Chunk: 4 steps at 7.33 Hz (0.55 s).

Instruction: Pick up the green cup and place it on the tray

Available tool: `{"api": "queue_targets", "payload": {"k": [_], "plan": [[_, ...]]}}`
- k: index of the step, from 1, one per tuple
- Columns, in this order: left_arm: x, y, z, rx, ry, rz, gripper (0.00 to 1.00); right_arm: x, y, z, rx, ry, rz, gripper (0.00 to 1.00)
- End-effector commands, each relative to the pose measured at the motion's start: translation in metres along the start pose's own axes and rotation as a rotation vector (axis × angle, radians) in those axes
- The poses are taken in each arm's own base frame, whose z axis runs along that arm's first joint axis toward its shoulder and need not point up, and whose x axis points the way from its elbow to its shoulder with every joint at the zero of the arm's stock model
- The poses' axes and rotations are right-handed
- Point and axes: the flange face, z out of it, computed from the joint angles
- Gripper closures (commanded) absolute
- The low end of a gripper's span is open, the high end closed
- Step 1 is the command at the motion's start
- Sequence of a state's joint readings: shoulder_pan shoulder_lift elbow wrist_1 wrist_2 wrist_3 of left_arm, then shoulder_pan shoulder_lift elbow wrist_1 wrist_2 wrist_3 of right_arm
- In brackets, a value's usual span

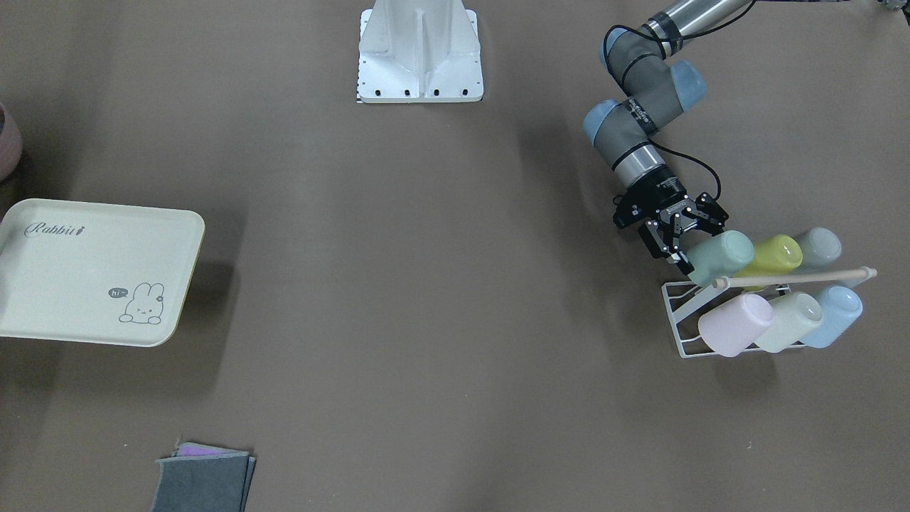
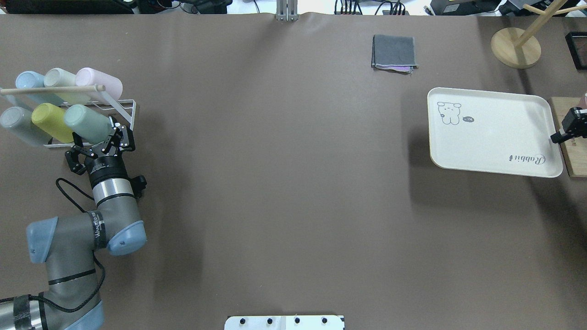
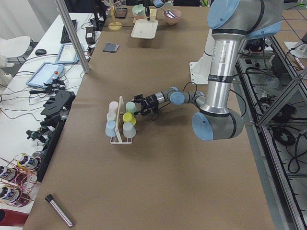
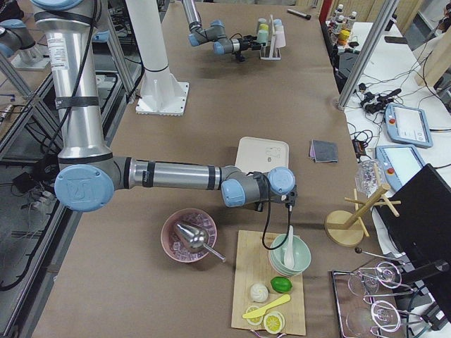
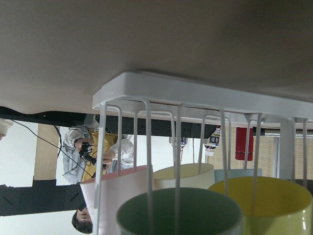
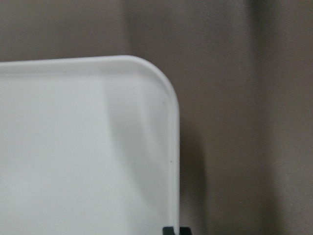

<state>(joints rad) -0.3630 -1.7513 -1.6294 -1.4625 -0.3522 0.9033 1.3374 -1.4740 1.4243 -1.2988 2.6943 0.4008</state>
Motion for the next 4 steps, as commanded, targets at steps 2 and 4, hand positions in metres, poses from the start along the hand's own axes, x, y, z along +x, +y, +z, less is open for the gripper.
{"api": "queue_targets", "payload": {"k": [2, 4], "plan": [[0.003, -0.001, 0.007, -0.015, 0.006, 0.010, 0.03, -0.085, -0.033, 0.015, -0.023, -0.013, -0.113, 1.00], [0.002, 0.002, 0.008, -0.016, 0.009, 0.024, 0.65, -0.160, -0.049, 0.045, -0.031, 0.025, -0.086, 1.00]]}}
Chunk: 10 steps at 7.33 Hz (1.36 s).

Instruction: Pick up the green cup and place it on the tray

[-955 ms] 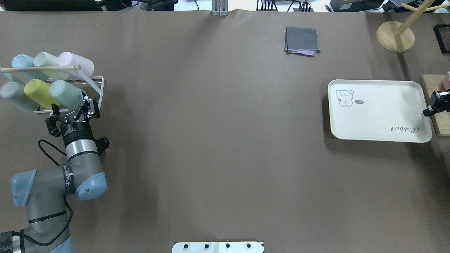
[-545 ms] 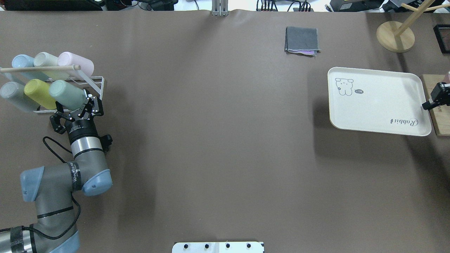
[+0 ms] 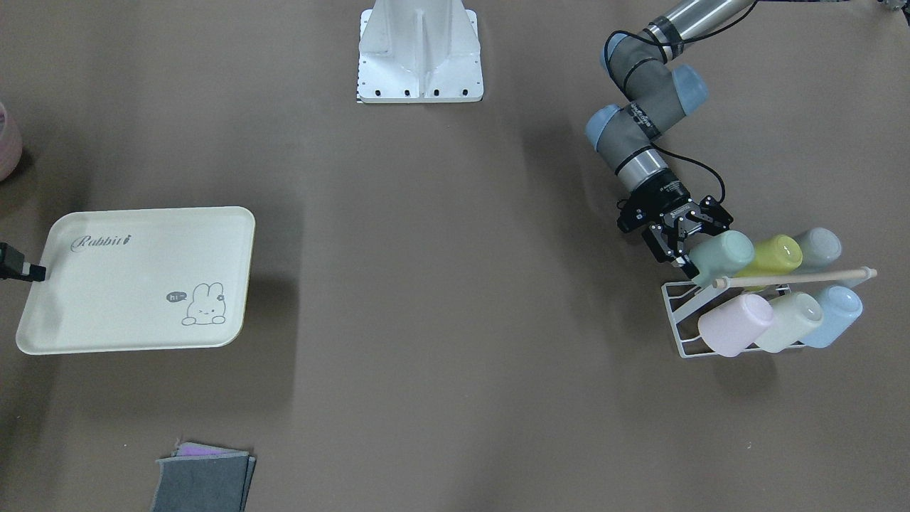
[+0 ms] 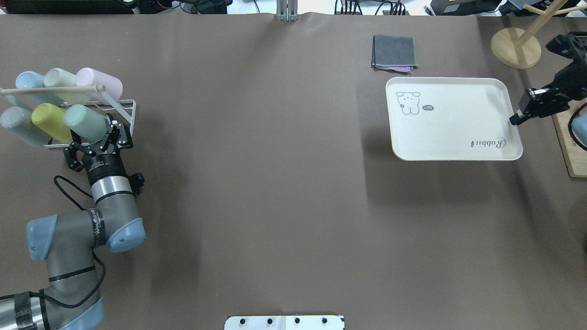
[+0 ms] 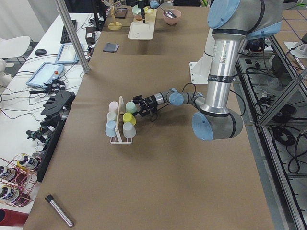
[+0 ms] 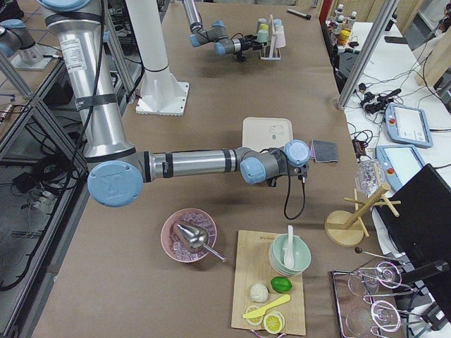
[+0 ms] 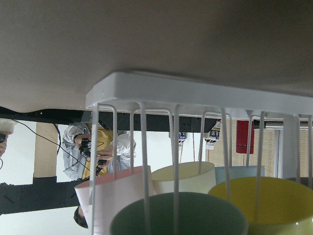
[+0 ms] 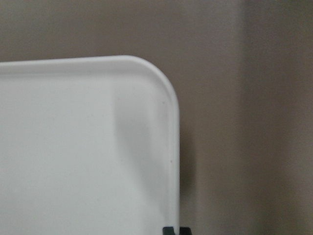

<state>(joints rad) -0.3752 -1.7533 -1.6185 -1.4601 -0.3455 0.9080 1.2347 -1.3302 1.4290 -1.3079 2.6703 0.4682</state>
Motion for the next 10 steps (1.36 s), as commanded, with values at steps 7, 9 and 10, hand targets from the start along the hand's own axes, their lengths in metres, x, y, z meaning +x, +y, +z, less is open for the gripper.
{"api": "queue_targets", "payload": {"k": [7, 9, 10], "plan": [[0.012, 0.067, -0.009, 0.009, -0.018, 0.003, 0.90, -0.275, 0.009, 0.112, -0.040, 0.031, -0.008, 1.00], [0.004, 0.095, -0.018, 0.021, -0.034, -0.009, 0.90, -0.316, 0.031, 0.137, -0.029, 0.044, -0.035, 1.00], [-0.004, 0.115, -0.024, 0.026, -0.045, -0.016, 0.90, -0.337, 0.035, 0.147, -0.035, 0.040, -0.036, 1.00]]}}
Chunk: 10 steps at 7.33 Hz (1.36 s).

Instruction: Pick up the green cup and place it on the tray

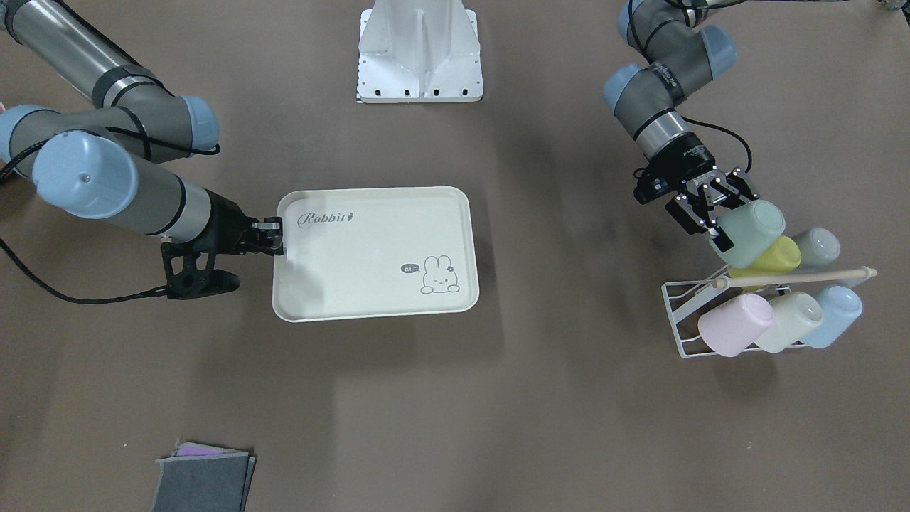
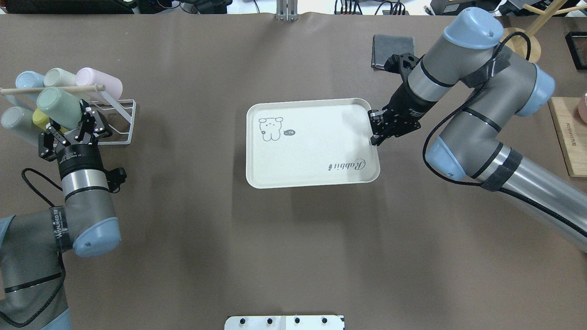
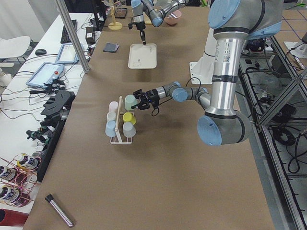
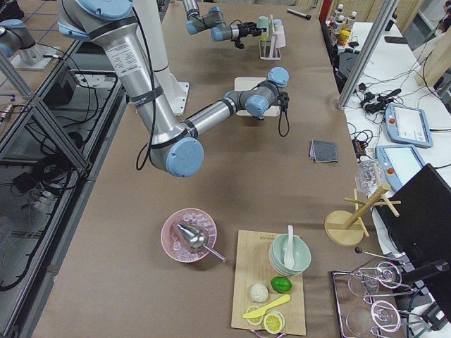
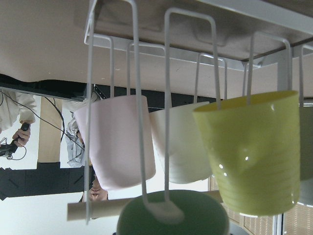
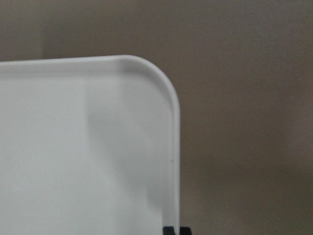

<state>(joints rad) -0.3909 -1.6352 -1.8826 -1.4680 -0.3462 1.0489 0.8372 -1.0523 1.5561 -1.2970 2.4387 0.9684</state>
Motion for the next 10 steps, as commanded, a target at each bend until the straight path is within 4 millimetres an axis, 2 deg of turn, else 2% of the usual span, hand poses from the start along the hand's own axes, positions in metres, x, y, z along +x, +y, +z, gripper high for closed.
{"api": "queue_targets", "payload": {"k": [1, 2, 3, 4, 5, 6, 7, 8, 10], "plan": [[-0.013, 0.047, -0.001, -0.007, -0.006, -0.036, 0.89, -0.050, 0.016, 0.027, 0.003, 0.006, -0.013, 1.00], [-0.004, 0.069, 0.000, -0.016, -0.004, -0.061, 0.89, -0.068, 0.025, 0.046, 0.005, 0.004, -0.051, 1.00], [-0.006, 0.087, 0.005, -0.022, -0.009, -0.130, 0.89, -0.075, 0.029, 0.058, -0.003, -0.003, -0.071, 1.00], [-0.014, 0.097, 0.002, 0.002, -0.061, -0.288, 0.89, -0.096, 0.034, 0.072, 0.002, 0.001, -0.058, 1.00], [-0.022, 0.109, -0.004, 0.035, -0.118, -0.422, 0.89, -0.105, 0.036, 0.085, 0.005, 0.006, -0.049, 1.00], [-0.028, 0.112, -0.008, 0.134, -0.167, -0.569, 0.89, -0.105, 0.038, 0.093, -0.005, 0.006, 0.010, 1.00], [-0.034, 0.112, -0.013, 0.250, -0.221, -0.725, 0.89, -0.116, 0.050, 0.105, -0.022, 0.004, 0.032, 1.00], [-0.045, 0.107, -0.016, 0.393, -0.248, -0.916, 0.89, -0.119, 0.050, 0.108, -0.025, 0.006, 0.053, 1.00], [-0.069, 0.091, -0.025, 0.720, -0.171, -1.373, 0.89, -0.114, 0.048, 0.114, -0.024, 0.017, 0.067, 1.00]]}}
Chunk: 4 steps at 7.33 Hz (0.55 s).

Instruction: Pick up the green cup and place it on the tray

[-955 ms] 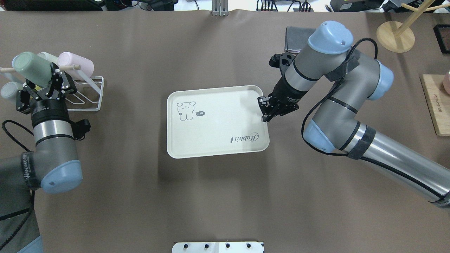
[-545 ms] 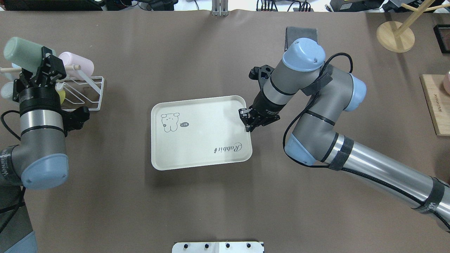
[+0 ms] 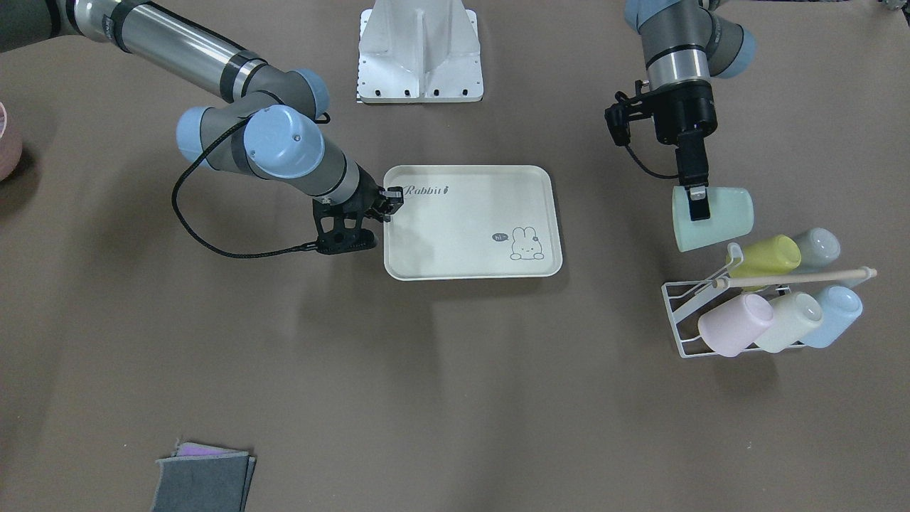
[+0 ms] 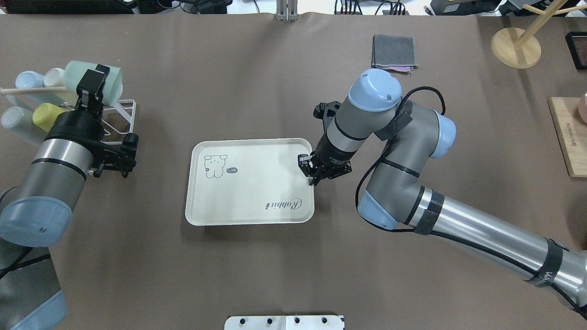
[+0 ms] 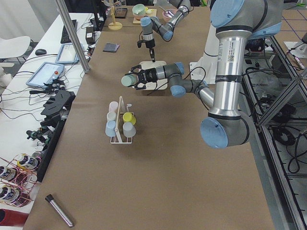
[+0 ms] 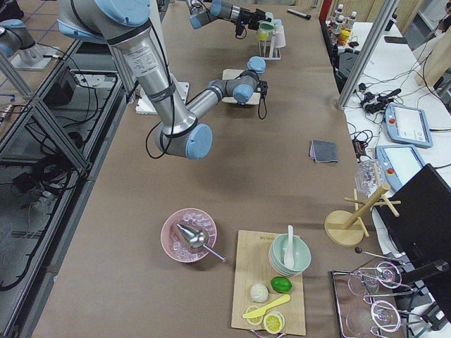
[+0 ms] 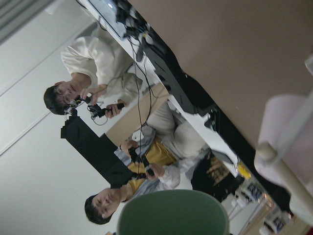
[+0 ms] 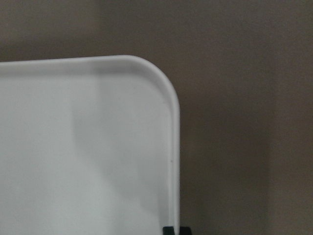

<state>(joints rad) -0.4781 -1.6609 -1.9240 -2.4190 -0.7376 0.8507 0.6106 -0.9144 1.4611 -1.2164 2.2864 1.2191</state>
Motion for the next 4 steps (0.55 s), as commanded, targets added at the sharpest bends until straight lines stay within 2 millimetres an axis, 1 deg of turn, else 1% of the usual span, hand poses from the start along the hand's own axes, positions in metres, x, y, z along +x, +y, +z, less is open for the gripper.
{"api": "queue_targets", "payload": {"k": [1, 2, 3, 4], "plan": [[0.007, -0.028, 0.003, 0.239, 0.092, -0.508, 0.89, 0.005, -0.003, 0.006, 0.005, 0.013, 0.014, 1.00], [0.004, -0.040, 0.000, 0.352, 0.175, -0.676, 0.89, 0.007, -0.004, 0.007, 0.007, 0.019, 0.020, 0.01], [0.014, -0.048, 0.003, 0.398, 0.251, -0.833, 0.91, 0.007, -0.005, 0.006, 0.010, 0.018, 0.020, 0.00], [0.024, -0.063, 0.009, 0.477, 0.303, -0.949, 0.95, 0.006, -0.006, 0.003, 0.016, 0.014, 0.019, 0.00]]}}
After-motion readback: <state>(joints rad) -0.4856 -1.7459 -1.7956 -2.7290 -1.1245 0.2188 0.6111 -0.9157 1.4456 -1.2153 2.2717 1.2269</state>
